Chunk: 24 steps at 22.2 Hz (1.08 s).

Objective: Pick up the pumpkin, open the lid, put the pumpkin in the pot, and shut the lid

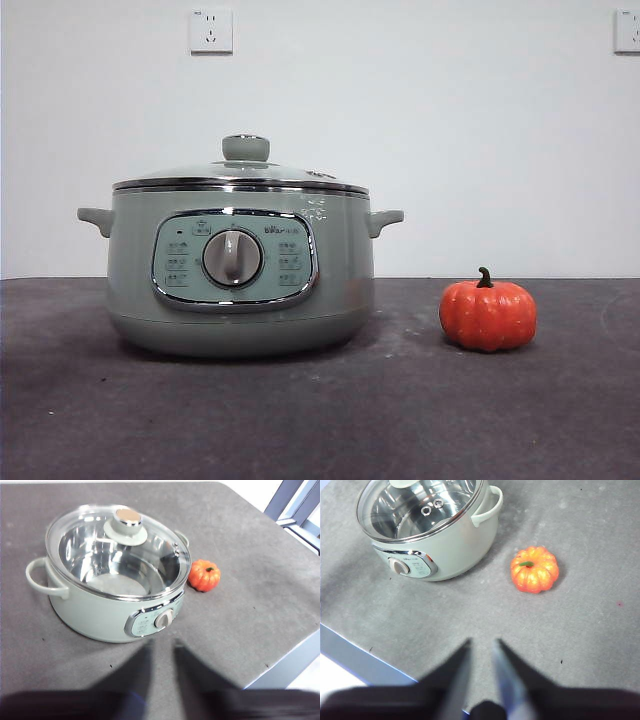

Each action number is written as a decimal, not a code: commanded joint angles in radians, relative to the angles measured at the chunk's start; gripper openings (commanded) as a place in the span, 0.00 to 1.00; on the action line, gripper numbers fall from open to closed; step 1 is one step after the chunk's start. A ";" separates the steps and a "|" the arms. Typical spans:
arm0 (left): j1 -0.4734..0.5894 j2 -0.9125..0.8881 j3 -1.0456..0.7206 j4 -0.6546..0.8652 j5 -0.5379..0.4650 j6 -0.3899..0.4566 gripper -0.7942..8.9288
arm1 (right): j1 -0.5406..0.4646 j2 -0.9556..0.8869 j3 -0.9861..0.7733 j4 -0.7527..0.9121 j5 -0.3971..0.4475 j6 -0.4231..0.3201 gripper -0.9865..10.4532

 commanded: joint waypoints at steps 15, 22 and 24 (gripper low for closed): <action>-0.002 0.000 0.001 0.005 0.006 -0.010 0.92 | 0.154 0.317 0.002 0.248 0.087 0.021 0.75; -0.002 0.000 0.001 0.006 0.005 -0.010 0.92 | 0.180 0.621 0.002 0.478 0.189 0.017 0.75; -0.002 0.000 0.001 0.006 0.005 -0.010 0.92 | 0.188 0.693 0.002 0.520 0.220 0.004 0.75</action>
